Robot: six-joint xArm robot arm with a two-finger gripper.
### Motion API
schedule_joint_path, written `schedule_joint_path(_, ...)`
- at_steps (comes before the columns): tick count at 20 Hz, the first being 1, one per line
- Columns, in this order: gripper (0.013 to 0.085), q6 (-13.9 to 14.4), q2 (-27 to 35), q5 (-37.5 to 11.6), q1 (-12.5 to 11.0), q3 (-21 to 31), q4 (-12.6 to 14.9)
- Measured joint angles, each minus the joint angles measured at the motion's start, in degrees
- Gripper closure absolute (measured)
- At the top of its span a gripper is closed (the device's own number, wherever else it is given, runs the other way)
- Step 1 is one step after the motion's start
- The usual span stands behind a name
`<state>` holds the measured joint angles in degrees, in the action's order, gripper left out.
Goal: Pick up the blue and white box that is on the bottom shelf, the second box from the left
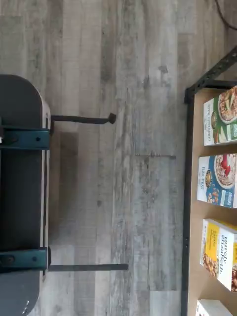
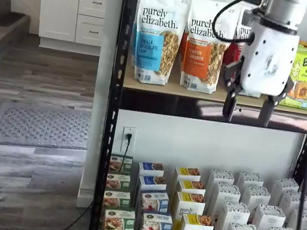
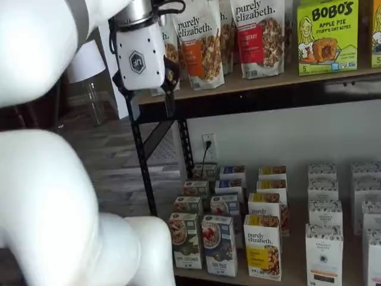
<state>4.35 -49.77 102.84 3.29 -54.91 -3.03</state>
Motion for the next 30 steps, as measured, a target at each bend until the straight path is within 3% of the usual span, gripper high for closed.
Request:
schedule_joint_path(18, 0.0130, -0.2, 0.8, -15.9, 0.5, 15.3, -1.5)
schedule_joint_path(24, 0.0130, 0.6, 3.3, -24.2, 2.2, 21.0, -2.7)
schedule_joint_path(30, 0.0130, 2.3, 6.9, -33.0, 4.4, 25.2, -2.2)
